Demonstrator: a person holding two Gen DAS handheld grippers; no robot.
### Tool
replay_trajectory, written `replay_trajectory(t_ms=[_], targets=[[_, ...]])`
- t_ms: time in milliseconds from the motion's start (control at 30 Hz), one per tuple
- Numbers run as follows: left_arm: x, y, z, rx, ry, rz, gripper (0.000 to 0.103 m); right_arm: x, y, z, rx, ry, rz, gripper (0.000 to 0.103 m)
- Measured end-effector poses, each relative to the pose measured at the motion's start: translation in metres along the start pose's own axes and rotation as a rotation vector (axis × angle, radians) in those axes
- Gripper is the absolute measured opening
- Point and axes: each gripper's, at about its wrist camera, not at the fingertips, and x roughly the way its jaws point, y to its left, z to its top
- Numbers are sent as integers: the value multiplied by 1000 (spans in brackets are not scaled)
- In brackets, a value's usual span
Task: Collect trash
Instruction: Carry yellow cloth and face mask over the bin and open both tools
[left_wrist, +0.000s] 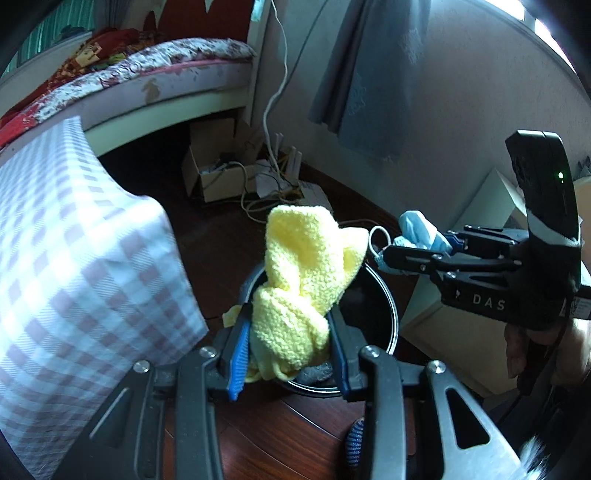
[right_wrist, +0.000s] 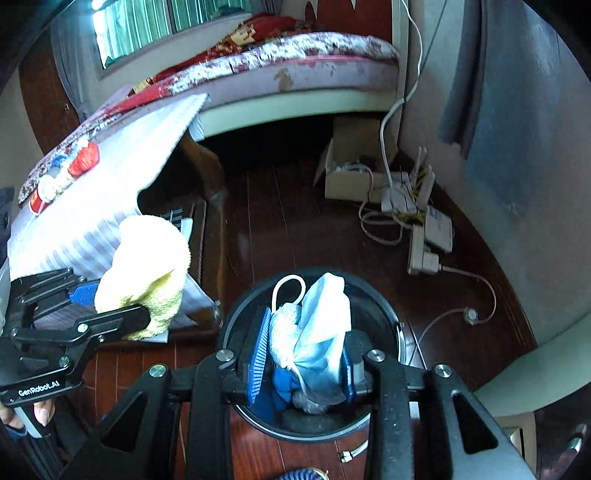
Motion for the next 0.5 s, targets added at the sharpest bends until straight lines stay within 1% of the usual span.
replay_trajectory(t_ms=[133,433,500], targets=[[17,-4,-3,2,36,-17,39,10,-12,-13,8,36,13,35],[55,-1,3,-8,115,-55,40,42,-17,-31,-13,106,48,35],[62,-3,4,1,123,-60,40,47,-16,-32,-20,110,50,37]])
